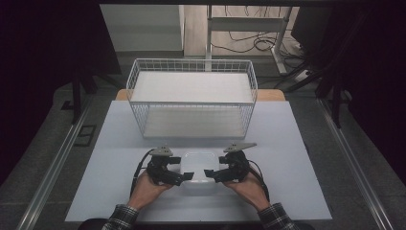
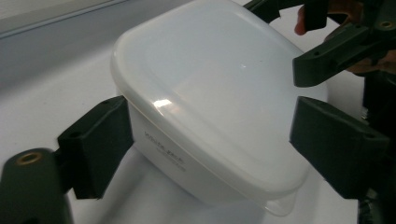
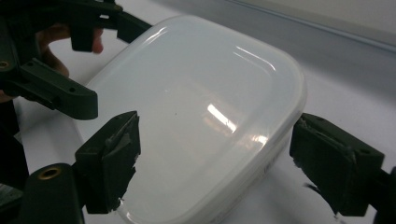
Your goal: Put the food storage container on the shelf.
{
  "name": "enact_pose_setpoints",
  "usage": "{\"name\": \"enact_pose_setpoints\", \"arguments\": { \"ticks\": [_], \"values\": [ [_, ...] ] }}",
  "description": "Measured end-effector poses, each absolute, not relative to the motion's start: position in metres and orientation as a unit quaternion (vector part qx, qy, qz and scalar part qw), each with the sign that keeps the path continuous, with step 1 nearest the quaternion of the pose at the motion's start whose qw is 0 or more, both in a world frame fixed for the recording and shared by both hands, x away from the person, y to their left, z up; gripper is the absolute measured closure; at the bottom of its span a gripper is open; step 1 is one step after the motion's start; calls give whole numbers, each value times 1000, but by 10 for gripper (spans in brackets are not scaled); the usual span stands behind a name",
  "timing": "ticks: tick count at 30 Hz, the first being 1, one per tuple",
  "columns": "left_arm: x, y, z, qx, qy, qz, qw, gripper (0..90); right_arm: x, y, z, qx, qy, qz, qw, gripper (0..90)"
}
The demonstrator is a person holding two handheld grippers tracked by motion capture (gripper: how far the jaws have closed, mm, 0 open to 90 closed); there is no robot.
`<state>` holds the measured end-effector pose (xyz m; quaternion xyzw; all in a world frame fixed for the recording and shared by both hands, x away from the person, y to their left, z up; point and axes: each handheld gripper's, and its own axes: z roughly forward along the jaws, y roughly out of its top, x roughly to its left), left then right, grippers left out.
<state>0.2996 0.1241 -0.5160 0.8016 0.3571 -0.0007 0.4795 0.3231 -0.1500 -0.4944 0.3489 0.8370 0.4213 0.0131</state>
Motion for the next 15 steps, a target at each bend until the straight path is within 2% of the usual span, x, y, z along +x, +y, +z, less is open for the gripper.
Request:
{"name": "enact_pose_setpoints", "arguments": {
  "ticks": [3, 7, 8, 9, 10, 15],
  "values": [
    [297, 126, -514, 800, 365, -5, 477, 178, 319, -151, -492, 360, 835, 415, 11, 223],
    [289, 133, -510, 787, 388, -8, 479, 347, 316, -158, -488, 372, 830, 415, 3, 355],
    [287, 134, -509, 788, 390, -4, 477, 391, 315, -161, -487, 381, 825, 418, 1, 419],
    [287, 134, -509, 788, 390, -4, 477, 423, 315, -161, -487, 381, 825, 418, 1, 419],
    [282, 136, -505, 784, 396, 0, 478, 474, 313, -166, -483, 390, 818, 422, -3, 520],
    [275, 141, -502, 759, 419, -7, 498, 647, 307, -175, -479, 407, 800, 442, -7, 665]
  ]
}}
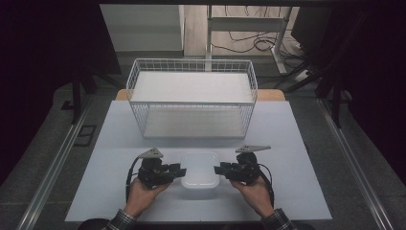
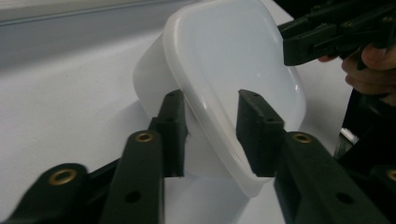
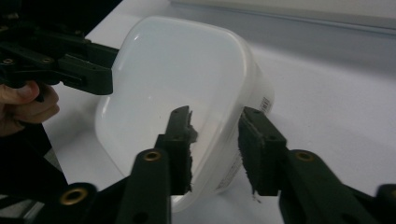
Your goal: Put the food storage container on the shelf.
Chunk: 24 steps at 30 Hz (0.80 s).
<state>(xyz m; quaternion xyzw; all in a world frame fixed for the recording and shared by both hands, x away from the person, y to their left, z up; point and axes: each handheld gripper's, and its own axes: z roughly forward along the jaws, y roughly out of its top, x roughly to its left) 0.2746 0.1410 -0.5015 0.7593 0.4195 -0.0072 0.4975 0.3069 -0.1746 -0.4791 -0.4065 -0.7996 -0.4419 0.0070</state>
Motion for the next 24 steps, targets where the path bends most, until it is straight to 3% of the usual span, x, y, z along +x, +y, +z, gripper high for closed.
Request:
{"name": "enact_pose_setpoints", "arguments": {
  "ticks": [6, 7, 24],
  "values": [
    [274, 146, -504, 730, 434, -25, 528, 764, 303, -178, -476, -416, -788, -454, -6, 731],
    [273, 147, -505, 719, 440, -26, 538, 804, 303, -180, -475, -422, -780, -462, -7, 777],
    [291, 152, -489, 726, 437, 43, 529, 793, 317, -170, -459, -387, -782, -487, -44, 788]
  ]
}}
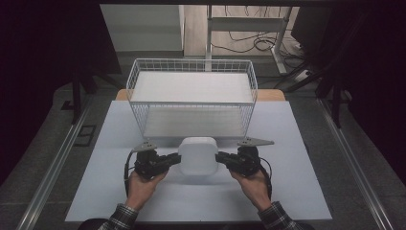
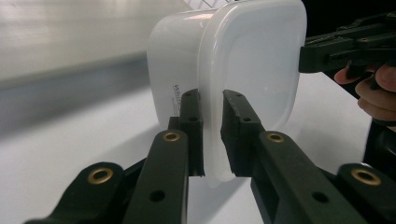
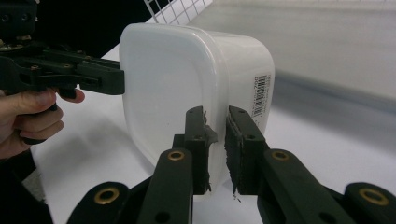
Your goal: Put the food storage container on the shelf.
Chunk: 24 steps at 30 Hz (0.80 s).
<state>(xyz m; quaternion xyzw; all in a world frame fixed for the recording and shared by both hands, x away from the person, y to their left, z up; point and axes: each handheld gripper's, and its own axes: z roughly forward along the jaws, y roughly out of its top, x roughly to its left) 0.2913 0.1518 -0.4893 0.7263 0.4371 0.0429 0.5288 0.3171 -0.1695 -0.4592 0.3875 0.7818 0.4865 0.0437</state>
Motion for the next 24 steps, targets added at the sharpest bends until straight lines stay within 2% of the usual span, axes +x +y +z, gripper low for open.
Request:
{"name": "enact_pose_setpoints", "arguments": {
  "ticks": [12, 24],
  "values": [
    [324, 160, -477, 723, 441, 69, 527, 790, 351, -157, -450, 377, 780, 495, 60, 786],
    [353, 162, -485, 720, 460, 82, 512, 787, 387, -147, -465, 390, 777, 491, 59, 780]
  ]
}}
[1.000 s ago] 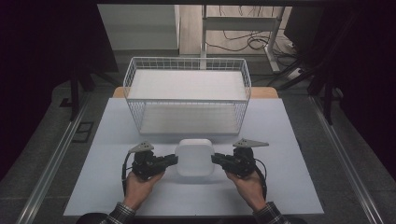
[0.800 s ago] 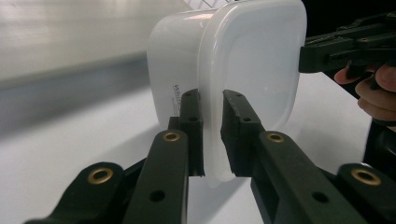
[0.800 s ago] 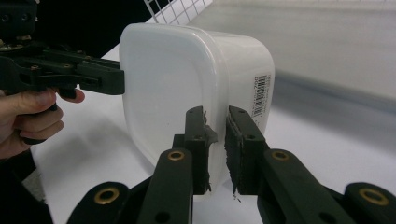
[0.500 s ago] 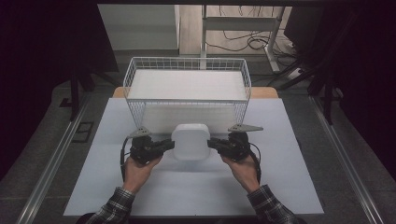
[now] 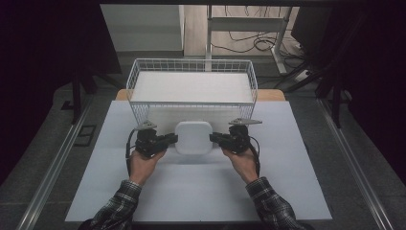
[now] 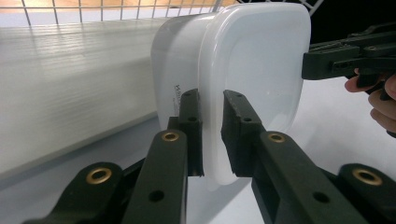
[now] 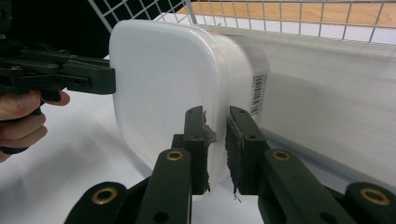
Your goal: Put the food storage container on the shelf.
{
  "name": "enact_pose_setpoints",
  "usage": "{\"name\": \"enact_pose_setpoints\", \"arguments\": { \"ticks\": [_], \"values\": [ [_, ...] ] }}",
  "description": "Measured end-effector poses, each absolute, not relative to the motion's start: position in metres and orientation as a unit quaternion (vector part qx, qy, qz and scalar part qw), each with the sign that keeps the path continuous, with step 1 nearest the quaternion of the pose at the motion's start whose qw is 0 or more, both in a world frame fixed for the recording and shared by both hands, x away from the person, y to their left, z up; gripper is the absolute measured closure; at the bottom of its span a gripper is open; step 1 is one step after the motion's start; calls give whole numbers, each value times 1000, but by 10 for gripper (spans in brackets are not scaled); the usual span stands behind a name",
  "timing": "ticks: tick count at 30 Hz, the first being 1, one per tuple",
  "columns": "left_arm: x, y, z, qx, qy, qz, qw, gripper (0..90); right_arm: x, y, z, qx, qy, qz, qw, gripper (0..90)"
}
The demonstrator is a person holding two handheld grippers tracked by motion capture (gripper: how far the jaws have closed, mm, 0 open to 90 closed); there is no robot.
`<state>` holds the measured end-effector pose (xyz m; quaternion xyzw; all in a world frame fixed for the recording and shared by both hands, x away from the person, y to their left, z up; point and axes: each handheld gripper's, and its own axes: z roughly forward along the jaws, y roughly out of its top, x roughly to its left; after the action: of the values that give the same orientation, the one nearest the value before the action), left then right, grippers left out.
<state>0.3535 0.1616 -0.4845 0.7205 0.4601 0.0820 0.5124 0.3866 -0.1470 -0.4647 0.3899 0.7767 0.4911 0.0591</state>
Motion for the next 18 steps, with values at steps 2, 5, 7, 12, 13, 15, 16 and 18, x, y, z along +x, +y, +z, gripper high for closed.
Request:
{"name": "enact_pose_setpoints", "arguments": {
  "ticks": [2, 5, 7, 12, 13, 15, 16, 18],
  "values": [
    [355, 161, -485, 719, 463, 81, 512, 787, 390, -147, -467, 392, 775, 491, 60, 779],
    [363, 159, -490, 716, 470, 80, 510, 786, 398, -147, -471, 399, 774, 488, 58, 777],
    [365, 159, -491, 717, 469, 80, 509, 786, 400, -147, -472, 399, 774, 488, 59, 777],
    [372, 158, -495, 717, 474, 81, 505, 784, 407, -145, -477, 405, 775, 482, 59, 775],
    [374, 158, -495, 716, 475, 82, 505, 784, 409, -145, -477, 405, 774, 483, 60, 774],
    [376, 157, -497, 716, 477, 84, 503, 784, 413, -143, -478, 410, 774, 478, 62, 772],
    [378, 158, -497, 715, 478, 85, 502, 781, 414, -142, -478, 412, 775, 475, 62, 772],
    [380, 160, -499, 710, 478, 81, 510, 778, 415, -142, -478, 413, 773, 479, 58, 771]
  ]
}}
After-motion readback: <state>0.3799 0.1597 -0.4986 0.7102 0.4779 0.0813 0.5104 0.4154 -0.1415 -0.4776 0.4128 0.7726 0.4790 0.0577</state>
